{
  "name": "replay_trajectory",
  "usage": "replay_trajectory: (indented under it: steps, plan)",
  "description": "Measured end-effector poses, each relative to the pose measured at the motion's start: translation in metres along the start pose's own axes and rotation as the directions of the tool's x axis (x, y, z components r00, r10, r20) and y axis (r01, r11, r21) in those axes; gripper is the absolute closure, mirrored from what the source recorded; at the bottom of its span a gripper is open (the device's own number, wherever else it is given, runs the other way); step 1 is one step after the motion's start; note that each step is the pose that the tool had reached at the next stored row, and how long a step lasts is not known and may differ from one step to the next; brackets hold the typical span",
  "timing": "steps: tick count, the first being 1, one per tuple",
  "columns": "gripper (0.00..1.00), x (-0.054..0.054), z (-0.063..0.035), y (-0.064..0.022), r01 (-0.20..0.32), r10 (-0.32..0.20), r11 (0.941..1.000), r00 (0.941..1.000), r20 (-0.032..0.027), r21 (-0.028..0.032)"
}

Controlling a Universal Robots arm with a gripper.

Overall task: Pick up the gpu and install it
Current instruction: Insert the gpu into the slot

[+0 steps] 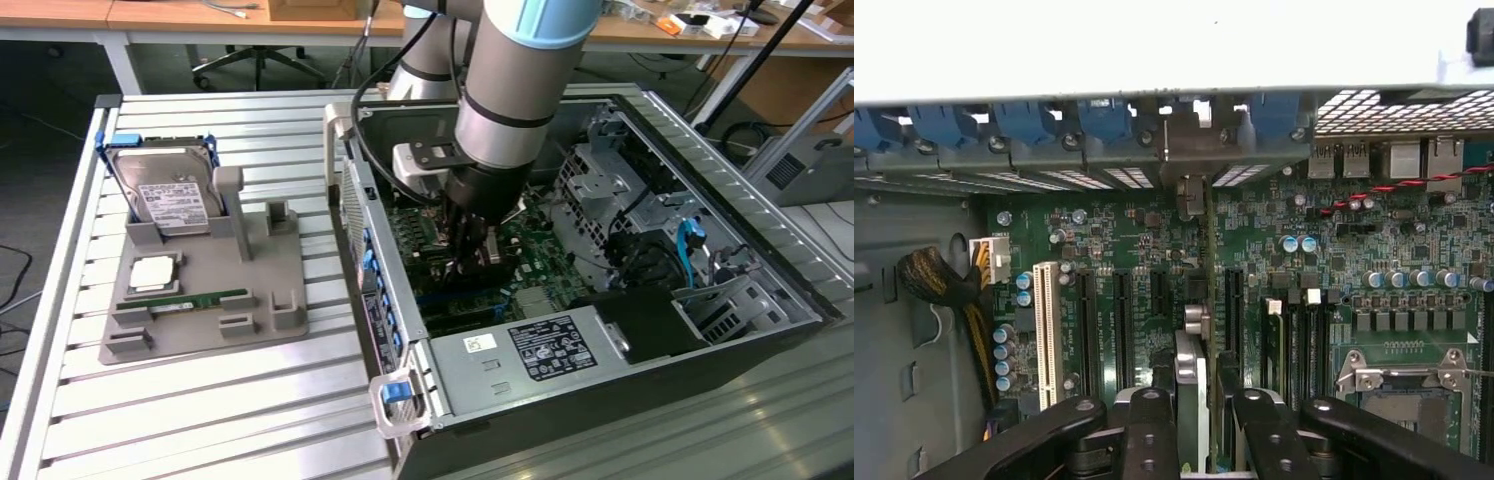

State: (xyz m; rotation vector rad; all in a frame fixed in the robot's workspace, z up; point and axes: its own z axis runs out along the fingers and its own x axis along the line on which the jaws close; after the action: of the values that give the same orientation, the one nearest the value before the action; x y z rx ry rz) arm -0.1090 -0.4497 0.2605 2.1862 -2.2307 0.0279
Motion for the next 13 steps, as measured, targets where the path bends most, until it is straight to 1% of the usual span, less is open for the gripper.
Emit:
replay_trajectory:
  steps: [5,11,12,13]
  plan:
    - [0.73,0.0000,0.0028,0.0000,0.000,0.000,1.0000,1.0000,-0.0006,-0.0003]
    - [0.73,-0.0001,0.0032,0.0000,0.000,0.000,1.0000,1.0000,-0.0002,-0.0001]
    - [0.73,-0.0003,0.0037,-0.0001,0.000,0.000,1.0000,1.0000,0.0014,0.0008]
    - [0.72,-0.0002,0.0037,-0.0001,0.000,0.000,1.0000,1.0000,0.0009,0.0006]
